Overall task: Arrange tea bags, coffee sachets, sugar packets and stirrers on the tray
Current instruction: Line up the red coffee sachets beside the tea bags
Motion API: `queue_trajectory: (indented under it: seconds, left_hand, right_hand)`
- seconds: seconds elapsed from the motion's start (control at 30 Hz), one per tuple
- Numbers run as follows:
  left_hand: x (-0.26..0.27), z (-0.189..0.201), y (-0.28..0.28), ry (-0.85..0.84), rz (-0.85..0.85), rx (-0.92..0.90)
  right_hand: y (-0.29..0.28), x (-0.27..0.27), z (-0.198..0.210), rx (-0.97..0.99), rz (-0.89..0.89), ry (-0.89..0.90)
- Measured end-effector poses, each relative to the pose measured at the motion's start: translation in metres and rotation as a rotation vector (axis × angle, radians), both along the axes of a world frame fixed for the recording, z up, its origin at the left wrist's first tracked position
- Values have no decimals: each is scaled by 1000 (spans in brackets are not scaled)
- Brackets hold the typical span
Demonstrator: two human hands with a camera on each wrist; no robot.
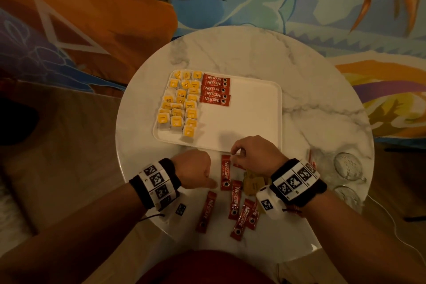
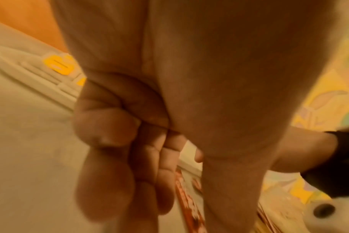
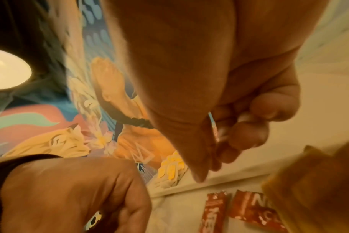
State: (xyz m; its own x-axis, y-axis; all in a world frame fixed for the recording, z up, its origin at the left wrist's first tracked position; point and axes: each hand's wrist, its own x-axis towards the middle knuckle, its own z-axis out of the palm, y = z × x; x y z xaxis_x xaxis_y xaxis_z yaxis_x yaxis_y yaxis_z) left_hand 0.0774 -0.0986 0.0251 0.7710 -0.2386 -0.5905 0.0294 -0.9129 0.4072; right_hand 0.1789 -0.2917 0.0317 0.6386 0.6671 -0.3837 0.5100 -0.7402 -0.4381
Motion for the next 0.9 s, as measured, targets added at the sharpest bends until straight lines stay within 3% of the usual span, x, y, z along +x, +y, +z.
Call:
queue_trajectory:
  seconds: [0.2, 0.5, 0.7, 0.9]
  left_hand:
    - [-32, -7, -22, 47, -27, 260]
    - [-42, -8, -35, -6, 121, 198]
    - [-39, -11, -38, -74, 380, -70]
    - [-31, -9, -41, -12, 758, -458]
  right_hand:
    - [-15, -8, -12, -182, 37, -197]
    - [-21, -22, -22, -164, 79, -218]
    - [-24, -20, -16, -31, 26, -118]
    - [-31, -15, -4, 233, -96, -7]
